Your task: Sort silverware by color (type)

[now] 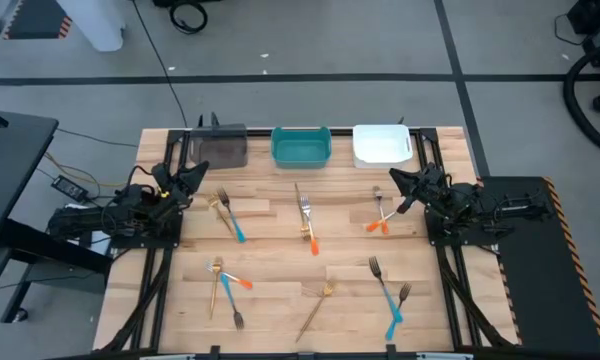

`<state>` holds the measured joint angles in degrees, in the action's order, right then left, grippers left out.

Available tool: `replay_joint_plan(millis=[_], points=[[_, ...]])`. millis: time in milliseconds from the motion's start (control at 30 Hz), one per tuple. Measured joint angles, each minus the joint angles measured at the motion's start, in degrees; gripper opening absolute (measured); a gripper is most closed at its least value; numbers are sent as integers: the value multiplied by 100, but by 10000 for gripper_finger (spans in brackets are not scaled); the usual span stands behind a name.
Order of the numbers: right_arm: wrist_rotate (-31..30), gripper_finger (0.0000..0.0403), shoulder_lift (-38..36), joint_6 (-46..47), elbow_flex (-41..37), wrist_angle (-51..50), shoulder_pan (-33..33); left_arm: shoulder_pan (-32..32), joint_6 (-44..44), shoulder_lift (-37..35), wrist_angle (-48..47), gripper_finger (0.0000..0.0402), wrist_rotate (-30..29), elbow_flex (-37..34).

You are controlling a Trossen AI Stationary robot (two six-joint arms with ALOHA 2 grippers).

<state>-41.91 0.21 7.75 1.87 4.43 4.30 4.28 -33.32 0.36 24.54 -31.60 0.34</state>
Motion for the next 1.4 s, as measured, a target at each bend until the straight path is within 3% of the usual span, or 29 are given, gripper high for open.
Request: replay_joint_plan(millis=[1400], points=[[0,34,0,1,-1,-2,1,6,249,0,89,53,-10,2]])
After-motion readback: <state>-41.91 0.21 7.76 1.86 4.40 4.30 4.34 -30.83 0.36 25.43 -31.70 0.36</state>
